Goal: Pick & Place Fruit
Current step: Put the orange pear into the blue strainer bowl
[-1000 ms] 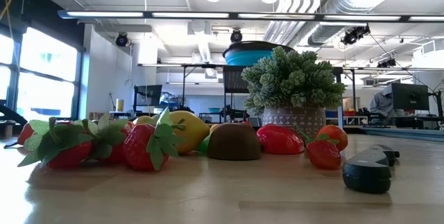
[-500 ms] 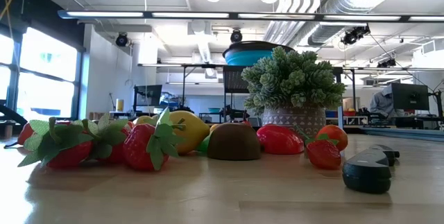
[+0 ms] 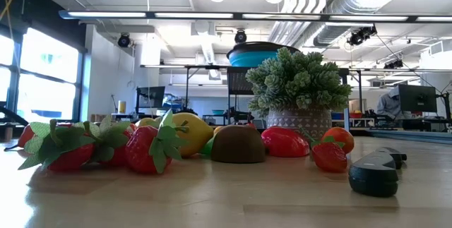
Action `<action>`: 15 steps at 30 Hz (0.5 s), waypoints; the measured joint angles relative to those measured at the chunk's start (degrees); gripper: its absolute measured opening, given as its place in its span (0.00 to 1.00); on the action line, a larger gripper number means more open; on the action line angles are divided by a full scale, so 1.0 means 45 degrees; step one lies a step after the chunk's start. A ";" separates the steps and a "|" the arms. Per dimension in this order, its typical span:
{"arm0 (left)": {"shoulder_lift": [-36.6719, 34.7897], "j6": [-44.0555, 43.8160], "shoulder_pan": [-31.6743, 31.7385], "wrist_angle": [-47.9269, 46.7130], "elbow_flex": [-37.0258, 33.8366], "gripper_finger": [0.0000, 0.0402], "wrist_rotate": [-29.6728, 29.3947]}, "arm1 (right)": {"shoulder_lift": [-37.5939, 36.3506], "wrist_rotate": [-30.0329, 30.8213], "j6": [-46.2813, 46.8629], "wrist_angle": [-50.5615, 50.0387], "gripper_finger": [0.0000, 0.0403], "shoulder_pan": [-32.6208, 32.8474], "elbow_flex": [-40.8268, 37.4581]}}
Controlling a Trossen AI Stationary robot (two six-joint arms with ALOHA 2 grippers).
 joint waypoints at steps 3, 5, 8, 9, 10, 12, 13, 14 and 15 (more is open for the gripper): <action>0.0273 -0.0703 -0.0847 -0.0123 0.0000 0.00 -0.0844 | 0.0000 0.0303 0.0017 0.0000 0.00 0.0000 -0.0001; 0.0393 -0.1285 -0.1379 -0.0361 0.0000 0.00 -0.1471 | 0.0000 0.0618 0.0017 0.0000 0.00 0.0000 0.0002; 0.0456 -0.2118 -0.2112 -0.0797 0.0000 0.00 -0.2447 | 0.0000 0.0969 0.0017 0.0001 0.00 0.0000 -0.0002; 0.0456 -0.2333 -0.2321 -0.0886 0.0000 0.00 -0.2753 | 0.0000 0.1064 0.0017 0.0000 0.00 0.0000 0.0001; 0.0451 -0.2510 -0.2529 -0.0994 0.0000 0.00 -0.3053 | 0.0000 0.1161 0.0021 0.0000 0.00 0.0000 0.0003; 0.0456 -0.2686 -0.2872 -0.1149 0.0000 0.00 -0.3550 | 0.0000 0.1202 0.0021 0.0000 0.00 0.0000 -0.0002; 0.0456 -0.2771 -0.2994 -0.1226 0.0000 0.00 -0.3752 | 0.0000 0.1198 0.0034 0.0000 0.00 0.0000 -0.0001; 0.0456 -0.2837 -0.3074 -0.1306 0.0000 0.00 -0.3911 | 0.0000 0.1193 0.0117 0.0000 0.00 0.0000 -0.0002; 0.0456 -0.2843 -0.3142 -0.1319 0.0000 0.00 -0.4038 | 0.0000 0.1193 0.0229 0.0000 0.00 0.0000 -0.0002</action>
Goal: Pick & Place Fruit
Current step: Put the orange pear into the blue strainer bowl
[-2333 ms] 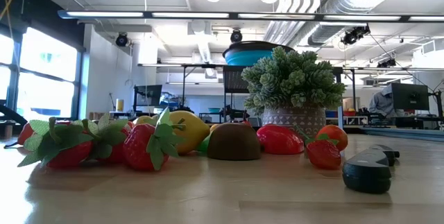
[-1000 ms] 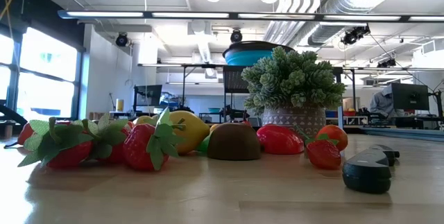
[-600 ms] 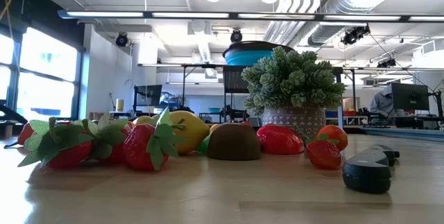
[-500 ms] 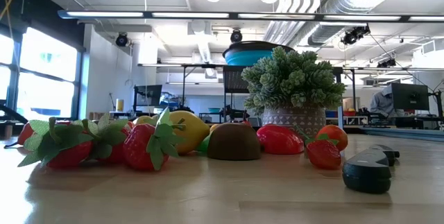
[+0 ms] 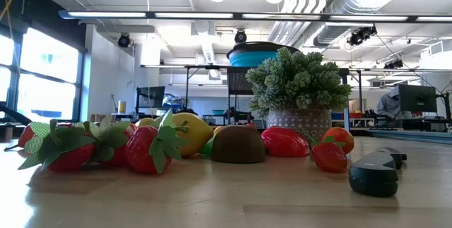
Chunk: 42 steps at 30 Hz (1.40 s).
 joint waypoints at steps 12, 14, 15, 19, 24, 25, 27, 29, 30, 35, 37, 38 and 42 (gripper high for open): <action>0.0159 0.0017 0.0025 -0.0565 0.0768 0.00 -0.0255 | 0.0000 -0.0005 0.0793 -0.0029 0.00 0.0000 0.0000; 0.0303 0.0107 0.0025 -0.1076 0.1197 0.00 -0.0279 | 0.0000 -0.0005 0.0793 -0.0020 0.00 0.0000 0.0000; 0.0438 0.0109 0.0025 -0.1400 0.1461 0.00 -0.0280 | 0.0000 -0.0005 0.0793 -0.0018 0.00 0.0000 0.0002; 0.1148 -0.0171 0.0025 -0.3255 0.2553 0.00 -0.0277 | 0.0000 0.0230 0.0754 -0.0019 0.00 0.0000 0.0000; 0.2080 -0.2237 0.0025 -0.6772 0.3790 0.00 -0.0182 | 0.0000 0.0657 0.0754 -0.0038 0.00 0.0000 0.0000; 0.2234 -0.2880 0.0025 -0.7550 0.3982 0.00 -0.0150 | 0.0000 0.0661 0.0754 -0.0039 0.00 0.0000 0.0000; 0.2496 -0.4188 0.0025 -0.9028 0.4287 0.00 0.0002 | 0.0000 0.0661 0.0754 -0.0044 0.00 0.0000 0.0000; 0.2645 -0.5321 0.0025 -1.0011 0.4418 0.00 0.0300 | 0.0000 0.0661 0.0754 -0.0072 0.00 0.0000 0.0000; 0.2667 -0.5821 0.0025 -1.0373 0.4425 0.00 0.0435 | 0.0000 0.0660 0.0754 -0.0093 0.00 0.0000 0.0000; 0.2739 -0.7046 0.0028 -1.1376 0.4425 0.00 0.1285 | 0.0000 0.0789 0.0749 -0.0112 0.00 0.0000 0.0000; 0.2735 -0.6897 0.0025 -1.1372 0.4425 0.00 0.1534 | 0.0000 0.1048 0.0746 -0.0143 0.00 0.0000 0.0003; 0.2735 -0.6756 0.0025 -1.1377 0.4425 0.00 0.1553 | 0.0000 0.1175 0.0748 -0.0168 0.00 0.0000 0.0000; 0.2735 -0.6600 0.0025 -1.1374 0.4425 0.00 0.1562 | 0.0002 0.1472 0.0744 -0.0272 0.00 0.0000 0.0002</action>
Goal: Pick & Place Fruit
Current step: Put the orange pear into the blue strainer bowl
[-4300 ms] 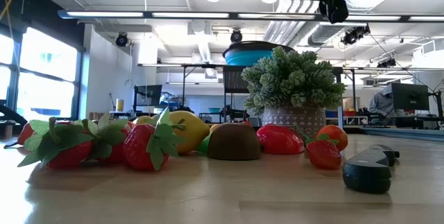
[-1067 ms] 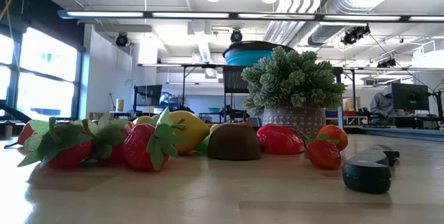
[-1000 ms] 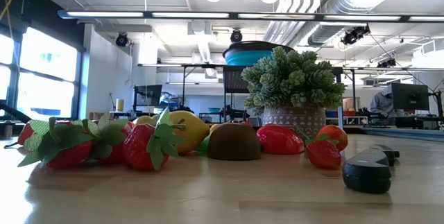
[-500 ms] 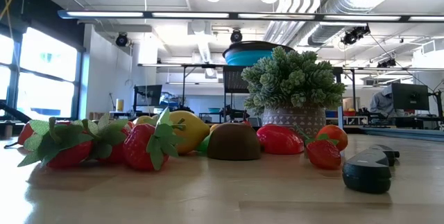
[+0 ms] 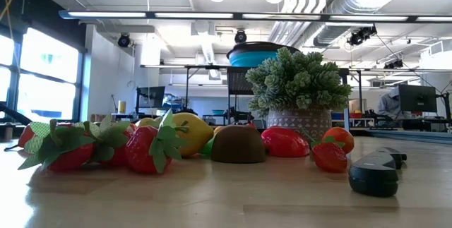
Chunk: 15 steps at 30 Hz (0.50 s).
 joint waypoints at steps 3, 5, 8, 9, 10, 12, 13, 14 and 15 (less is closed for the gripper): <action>0.0000 0.0016 0.0000 -0.0002 0.0000 0.00 0.0000 | 0.0002 -0.0003 0.0000 0.0008 0.00 0.0000 -0.0002; 0.0000 0.0037 0.0000 -0.0005 0.0000 0.00 0.0000 | 0.0002 -0.0005 0.0000 0.0010 0.00 0.0000 -0.0002; 0.0000 0.0037 0.0000 -0.0005 0.0000 0.00 -0.0014 | 0.0002 0.0000 -0.0074 0.0010 0.00 0.0000 -0.0002; 0.0000 0.0037 0.0000 -0.0005 0.0000 0.00 -0.0015 | 0.0002 0.0000 -0.0092 0.0014 0.00 0.0000 -0.0002; 0.0000 0.0037 0.0000 -0.0005 0.0000 0.00 -0.0015 | 0.0002 0.0000 -0.0092 0.0014 0.00 0.0000 -0.0002; 0.0000 0.0037 0.0000 -0.0003 0.0000 0.00 -0.0015 | 0.0002 0.0000 -0.0097 0.0010 0.00 0.0000 -0.0002; 0.0000 0.0037 0.0000 -0.0001 0.0000 0.00 -0.0019 | 0.0002 -0.0001 -0.0097 0.0014 0.00 0.0000 -0.0002; 0.0000 0.0037 0.0000 -0.0001 0.0000 0.00 -0.0020 | 0.0002 0.0000 -0.0097 0.0014 0.00 0.0000 -0.0002; 0.0000 0.0037 0.0000 -0.0001 0.0000 0.00 -0.0024 | 0.0002 0.0000 -0.0097 0.0019 0.00 0.0000 -0.0002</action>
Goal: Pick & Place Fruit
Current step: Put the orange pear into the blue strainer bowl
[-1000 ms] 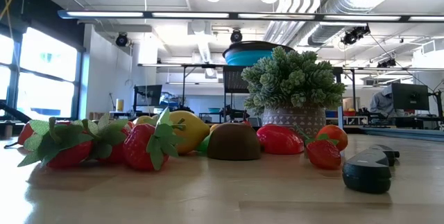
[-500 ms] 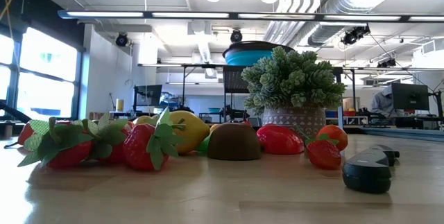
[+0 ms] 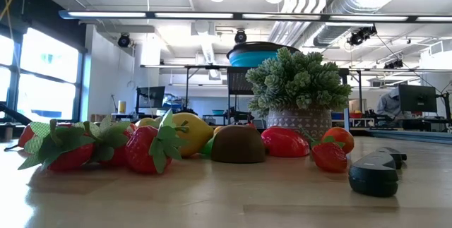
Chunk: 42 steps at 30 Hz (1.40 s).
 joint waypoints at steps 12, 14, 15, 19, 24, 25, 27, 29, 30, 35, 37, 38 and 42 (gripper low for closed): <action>0.0087 -0.0136 0.0005 -0.0054 -0.0005 0.19 0.0432 | 0.0000 0.0000 -0.0005 0.0006 0.00 0.0000 0.0000; 0.0083 -0.0141 0.0005 -0.0111 -0.0010 0.26 0.0432 | 0.0000 -0.0005 -0.0005 0.0001 0.00 0.0000 0.0000; 0.0083 -0.0144 0.0005 -0.0103 -0.0010 0.30 0.0432 | 0.0000 -0.0005 -0.0005 -0.0008 0.00 0.0000 0.0000; 0.0083 -0.0615 0.0005 -0.0106 -0.0010 0.43 0.0548 | 0.0000 -0.0005 -0.0005 -0.0019 0.00 0.0000 0.0000; 0.0087 -0.0763 0.0005 -0.0217 -0.0010 0.55 0.1296 | 0.0000 -0.0005 -0.0011 -0.0024 0.00 0.0000 0.0000; 0.0083 -0.0758 0.0005 -0.0223 -0.0010 0.56 0.1356 | 0.0000 0.0000 -0.0014 -0.0024 0.00 0.0000 0.0000; 0.0087 -0.0644 0.0005 -0.0213 -0.0010 0.59 0.1375 | 0.0000 -0.0002 -0.0015 -0.0025 0.00 0.0000 0.0000; 0.0085 -0.0325 0.0005 -0.0211 -0.0010 0.59 0.1375 | 0.0000 -0.0005 -0.0015 -0.0026 0.00 0.0000 0.0000; 0.0083 -0.0114 0.0005 -0.0213 -0.0010 0.59 0.1375 | 0.0000 -0.0005 -0.0015 -0.0028 0.00 0.0000 0.0000; 0.0087 0.0267 0.0000 -0.0203 -0.0010 0.60 0.1365 | 0.0000 -0.0005 -0.0019 -0.0028 0.00 0.0000 0.0000; 0.0086 0.0170 0.0005 -0.0202 -0.0010 0.60 0.1349 | 0.0000 -0.0005 -0.0019 -0.0033 0.00 0.0000 0.0000; 0.0083 0.0087 0.0005 -0.0203 -0.0010 0.60 0.1341 | 0.0000 -0.0005 -0.0019 -0.0033 0.00 0.0000 0.0000; 0.0087 -0.0362 0.0000 -0.0203 -0.0010 0.60 0.1345 | 0.0000 -0.0005 -0.0022 -0.0036 0.00 0.0000 0.0000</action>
